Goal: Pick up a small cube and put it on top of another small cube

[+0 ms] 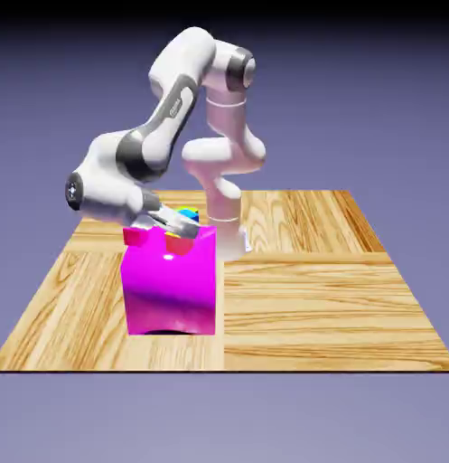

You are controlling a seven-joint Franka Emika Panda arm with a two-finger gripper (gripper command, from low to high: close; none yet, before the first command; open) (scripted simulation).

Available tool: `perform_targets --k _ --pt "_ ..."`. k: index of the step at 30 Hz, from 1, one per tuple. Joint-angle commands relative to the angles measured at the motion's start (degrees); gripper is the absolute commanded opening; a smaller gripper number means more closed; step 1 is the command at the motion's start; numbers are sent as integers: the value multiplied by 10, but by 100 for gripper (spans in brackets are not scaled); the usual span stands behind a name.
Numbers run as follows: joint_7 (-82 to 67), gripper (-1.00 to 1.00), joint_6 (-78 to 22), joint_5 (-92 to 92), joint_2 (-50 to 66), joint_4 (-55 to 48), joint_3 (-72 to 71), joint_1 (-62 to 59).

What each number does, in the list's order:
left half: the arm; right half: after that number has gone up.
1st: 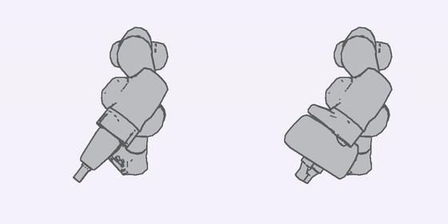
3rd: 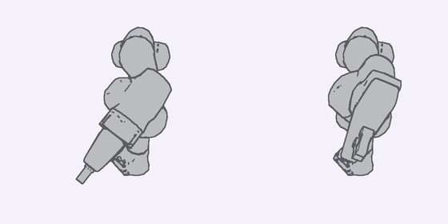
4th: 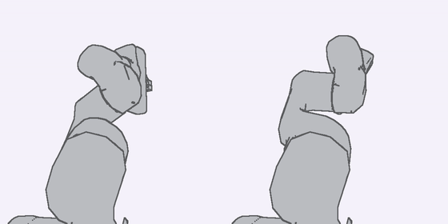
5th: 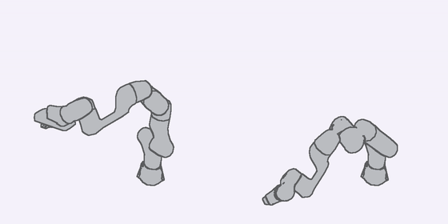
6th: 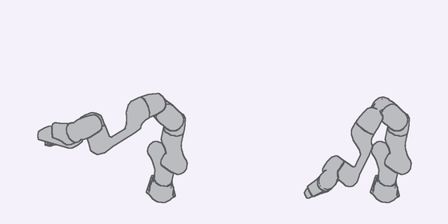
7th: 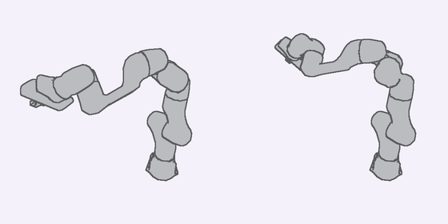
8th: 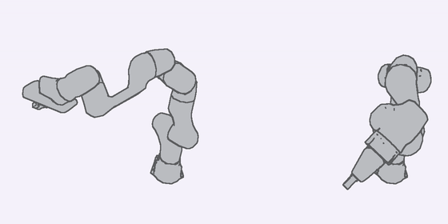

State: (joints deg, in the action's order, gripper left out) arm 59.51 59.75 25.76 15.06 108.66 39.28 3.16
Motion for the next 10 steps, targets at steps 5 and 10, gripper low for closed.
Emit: perform_targets --k 5,10 --pt "4 -100 63 -3 -31 83 -6 20" --pt "4 100 75 -3 -37 98 -8 24"
